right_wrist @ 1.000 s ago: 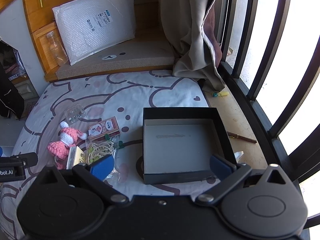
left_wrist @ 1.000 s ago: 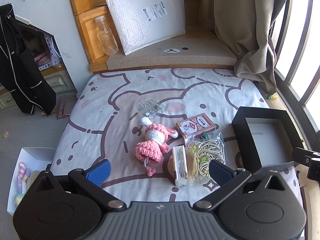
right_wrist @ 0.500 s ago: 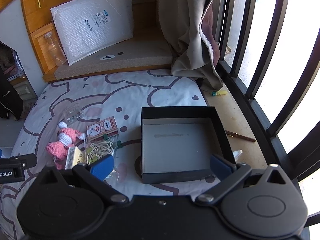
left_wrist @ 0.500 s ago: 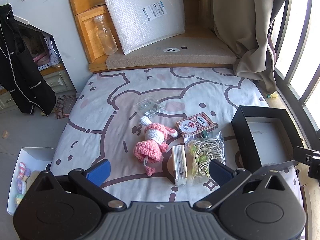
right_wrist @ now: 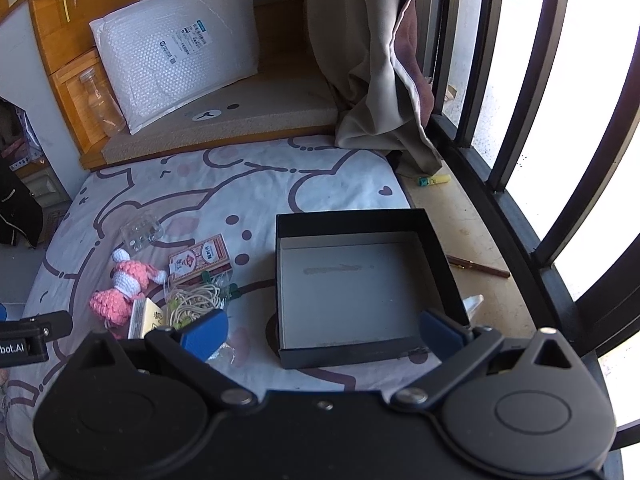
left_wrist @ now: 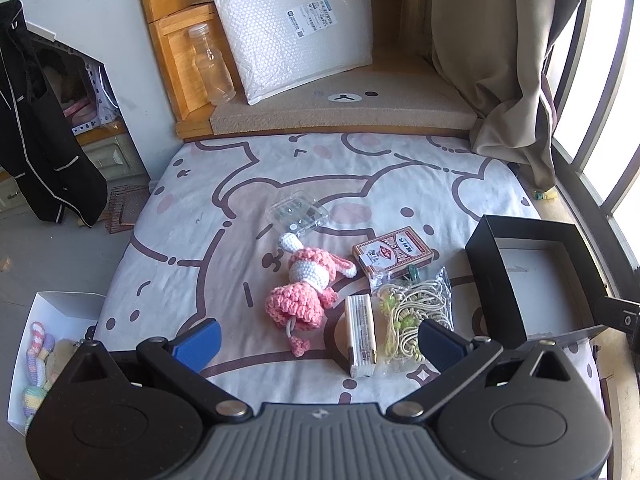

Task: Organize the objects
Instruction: 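Lower the left tool onto the yellow tissue pack while the right tool approaches the bead bag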

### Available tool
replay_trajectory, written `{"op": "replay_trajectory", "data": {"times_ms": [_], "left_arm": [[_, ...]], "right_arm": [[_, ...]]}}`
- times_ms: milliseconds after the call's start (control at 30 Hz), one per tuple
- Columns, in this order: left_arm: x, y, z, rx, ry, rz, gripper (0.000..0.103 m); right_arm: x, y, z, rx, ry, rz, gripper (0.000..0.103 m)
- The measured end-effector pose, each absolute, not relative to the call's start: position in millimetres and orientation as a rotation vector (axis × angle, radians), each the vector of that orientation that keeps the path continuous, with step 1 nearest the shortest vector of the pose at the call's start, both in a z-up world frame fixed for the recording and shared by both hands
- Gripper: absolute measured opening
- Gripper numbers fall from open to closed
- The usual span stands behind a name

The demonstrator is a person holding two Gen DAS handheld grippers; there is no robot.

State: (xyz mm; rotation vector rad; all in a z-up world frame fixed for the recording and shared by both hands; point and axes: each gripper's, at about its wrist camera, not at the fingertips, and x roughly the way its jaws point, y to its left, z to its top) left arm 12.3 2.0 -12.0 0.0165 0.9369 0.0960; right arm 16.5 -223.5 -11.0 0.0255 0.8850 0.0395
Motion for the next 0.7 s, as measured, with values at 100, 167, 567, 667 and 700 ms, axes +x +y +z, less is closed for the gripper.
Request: {"op": "replay_trajectory", "data": {"times_ms": [100, 167, 567, 667, 700], "left_arm": [[18.3, 5.5, -15.8, 0.009, 0.943, 0.1, 0.103], [23.2, 8.3, -19.3, 0.006, 0.947, 0.104, 0.103], [58.9, 34.9, -48.7, -0.047, 1.005, 0.127, 0.103], [65.7, 35.2, -55.5, -0.048, 1.021, 0.115, 0.103], [67.3, 34.9, -58.0, -0.048, 1.025, 0.109, 0.103]], "right_arm": [[24.2, -223.7, -16.3, 0.046, 0.892, 0.037, 0.103], [31.2, -222.6, -20.6, 0.056, 0.899, 0.034, 0.103], [70.5, -204.5, -49.4, 0.109, 0.945, 0.059, 0.103], [76.9, -197.7, -53.9, 0.114, 0.958, 0.07, 0.103], [79.1, -195.1, -54.9, 0.115, 0.961, 0.072, 0.103]]}}
